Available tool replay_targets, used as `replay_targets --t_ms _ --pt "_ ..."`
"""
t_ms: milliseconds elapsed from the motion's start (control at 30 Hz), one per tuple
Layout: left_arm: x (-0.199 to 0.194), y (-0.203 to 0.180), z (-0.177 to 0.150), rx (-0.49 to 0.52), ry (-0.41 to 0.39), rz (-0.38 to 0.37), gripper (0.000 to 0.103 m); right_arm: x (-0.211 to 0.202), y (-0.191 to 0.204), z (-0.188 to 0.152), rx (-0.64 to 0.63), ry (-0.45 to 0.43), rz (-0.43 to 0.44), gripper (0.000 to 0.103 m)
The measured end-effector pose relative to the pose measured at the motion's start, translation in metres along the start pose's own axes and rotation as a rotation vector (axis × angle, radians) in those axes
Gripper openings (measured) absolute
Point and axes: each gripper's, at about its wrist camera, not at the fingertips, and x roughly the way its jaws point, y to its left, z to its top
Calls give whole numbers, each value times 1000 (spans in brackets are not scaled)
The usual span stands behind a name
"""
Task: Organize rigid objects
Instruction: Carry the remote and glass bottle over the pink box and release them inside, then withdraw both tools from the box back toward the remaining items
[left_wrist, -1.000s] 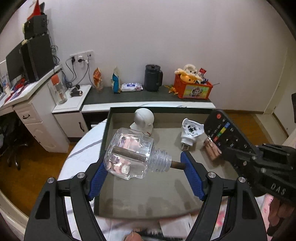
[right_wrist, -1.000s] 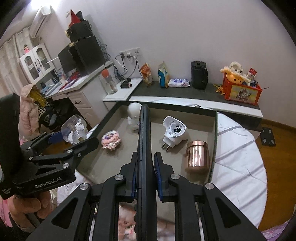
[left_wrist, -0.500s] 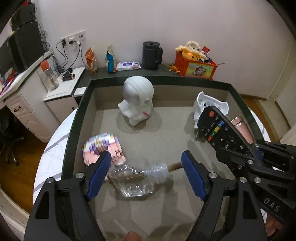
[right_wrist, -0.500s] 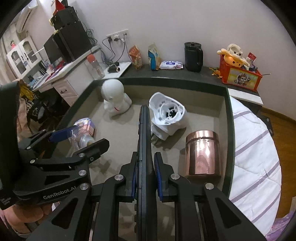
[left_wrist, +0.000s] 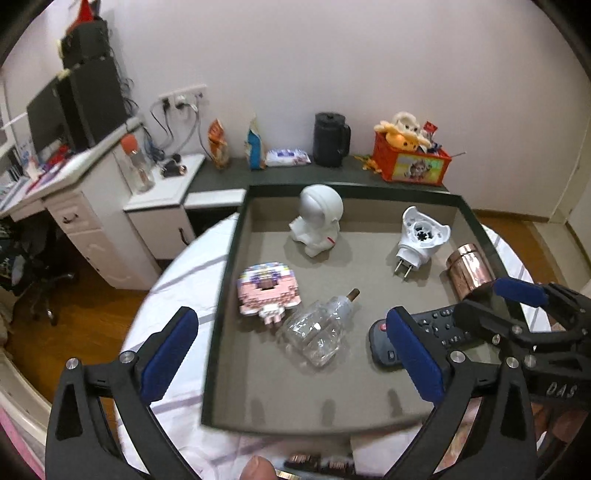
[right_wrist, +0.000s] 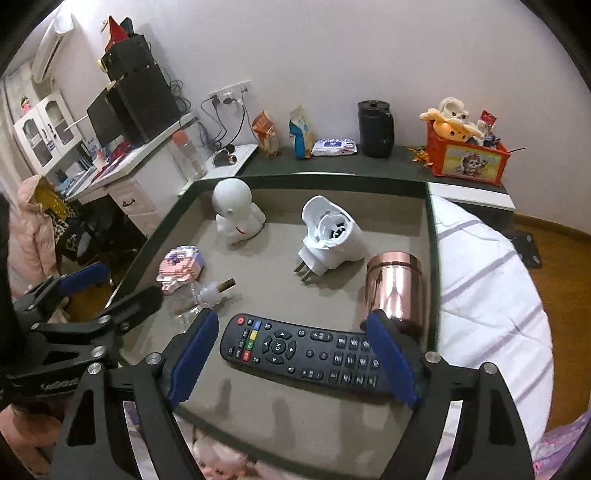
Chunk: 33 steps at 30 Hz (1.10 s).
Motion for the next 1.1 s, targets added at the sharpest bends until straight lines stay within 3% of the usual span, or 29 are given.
replay_targets --t_ms 133,200,633,1100 --pt "-37 8 -8 -19 -45 16 103 -23 6 -3 14 -32 -20 89" --pt "-55 11 -13 -29 -65 16 103 -37 9 -7 20 -52 -23 103" --pt "-166 18 -66 -69 -169 21 103 -158 39 -55 -9 -222 -49 103" --pt "-241 7 -119 -96 -210 48 103 -236 58 -123 -29 -292 -49 103"
